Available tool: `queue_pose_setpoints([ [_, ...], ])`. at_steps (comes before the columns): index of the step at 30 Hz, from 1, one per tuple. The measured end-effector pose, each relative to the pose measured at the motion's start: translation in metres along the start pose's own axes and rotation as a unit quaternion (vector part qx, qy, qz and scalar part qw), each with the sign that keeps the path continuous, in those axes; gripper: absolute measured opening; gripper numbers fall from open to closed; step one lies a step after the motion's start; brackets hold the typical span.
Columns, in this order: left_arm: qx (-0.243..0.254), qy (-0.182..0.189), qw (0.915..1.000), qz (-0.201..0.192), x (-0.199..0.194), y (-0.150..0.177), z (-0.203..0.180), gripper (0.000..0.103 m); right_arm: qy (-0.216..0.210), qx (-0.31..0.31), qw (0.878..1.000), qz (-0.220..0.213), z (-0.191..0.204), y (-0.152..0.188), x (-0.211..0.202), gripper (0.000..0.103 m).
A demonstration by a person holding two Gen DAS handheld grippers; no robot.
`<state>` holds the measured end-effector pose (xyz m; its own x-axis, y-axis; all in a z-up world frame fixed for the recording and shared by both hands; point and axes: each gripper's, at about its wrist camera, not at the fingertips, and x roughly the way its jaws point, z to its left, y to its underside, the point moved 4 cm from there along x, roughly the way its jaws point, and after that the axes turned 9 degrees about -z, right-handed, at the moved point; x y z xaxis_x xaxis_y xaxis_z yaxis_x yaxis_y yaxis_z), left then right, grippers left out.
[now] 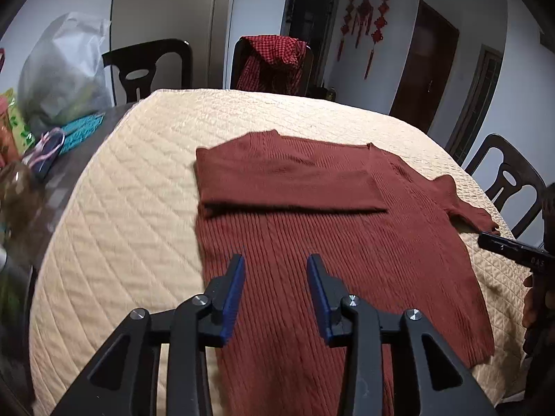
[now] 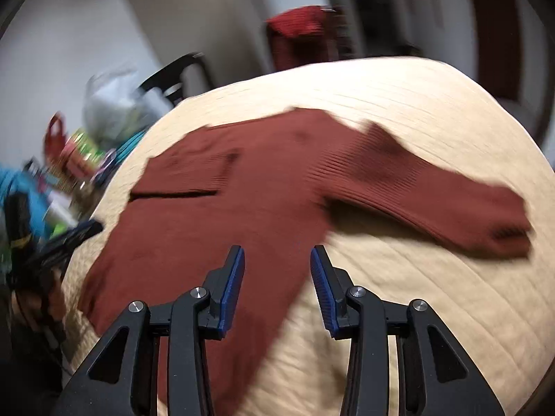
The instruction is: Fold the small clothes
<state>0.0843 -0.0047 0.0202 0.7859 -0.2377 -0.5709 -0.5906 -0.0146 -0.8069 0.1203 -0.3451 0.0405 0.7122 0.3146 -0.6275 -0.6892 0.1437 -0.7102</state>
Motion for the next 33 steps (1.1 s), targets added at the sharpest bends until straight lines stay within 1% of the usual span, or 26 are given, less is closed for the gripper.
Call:
queue_pose_setpoints([
  [4,-0.003,-0.002,1.0,0.008,0.002,0.008,-0.012,0.04,0.046,0.065,0.997,-0.019,-0.048,0.002,-0.015,0.043],
  [7,-0.002,0.012,0.9998,0.016,0.009,0.009,-0.029,0.04,0.082,0.115,0.99,-0.023,-0.079,0.0,-0.018,0.044],
  [8,0.001,0.019,0.9997,0.015,0.011,0.008,-0.035,0.04,0.088,0.13,0.987,-0.025,-0.086,0.0,-0.018,0.044],
  [10,0.006,0.026,0.9996,0.014,0.016,0.005,-0.046,0.041,0.09,0.16,0.983,-0.025,-0.098,-0.001,-0.014,0.044],
  [11,0.011,0.028,0.9995,0.014,0.019,0.004,-0.052,0.042,0.083,0.171,0.981,-0.029,-0.102,-0.001,-0.012,0.044],
  [14,0.022,0.027,0.9992,0.021,0.029,0.004,-0.064,0.042,0.078,0.198,0.976,-0.043,-0.109,-0.009,-0.007,0.044],
  [17,0.029,0.024,0.9989,0.028,0.035,0.006,-0.071,0.043,0.098,0.23,0.967,-0.059,-0.126,-0.013,-0.009,0.044],
  [19,0.029,0.022,0.9988,0.032,0.038,0.007,-0.073,0.043,0.1,0.257,0.958,-0.074,-0.136,-0.014,-0.01,0.044],
  [21,0.029,0.019,0.9987,0.038,0.041,0.01,-0.073,0.043,0.104,0.266,0.955,-0.085,-0.142,-0.018,-0.009,0.043],
  [22,0.028,0.017,0.9986,0.041,0.043,0.011,-0.073,0.043,0.106,0.266,0.954,-0.088,-0.146,-0.019,-0.008,0.037],
  [23,0.027,0.015,0.9986,0.044,0.045,0.012,-0.073,0.043,0.115,0.268,0.952,-0.089,-0.148,-0.02,-0.007,0.029],
  [24,0.026,0.014,0.9985,0.046,0.046,0.013,-0.073,0.043,0.121,0.272,0.951,-0.088,-0.15,-0.021,-0.006,0.007],
  [25,0.025,0.014,0.9985,0.047,0.046,0.013,-0.072,0.042,0.112,0.276,0.95,-0.089,-0.153,-0.022,-0.008,0.004],
  [27,0.023,0.014,0.9986,0.044,0.044,0.012,-0.07,0.043,0.108,0.27,0.952,-0.098,-0.151,-0.026,-0.012,0.004],
  [30,0.021,0.012,0.9989,0.041,0.042,0.01,-0.068,0.043,0.088,0.244,0.959,-0.118,-0.137,-0.041,-0.026,0.004],
  [33,0.021,0.014,0.999,0.037,0.04,0.008,-0.067,0.043,0.064,0.206,0.967,-0.136,-0.108,-0.064,-0.034,0.004],
])
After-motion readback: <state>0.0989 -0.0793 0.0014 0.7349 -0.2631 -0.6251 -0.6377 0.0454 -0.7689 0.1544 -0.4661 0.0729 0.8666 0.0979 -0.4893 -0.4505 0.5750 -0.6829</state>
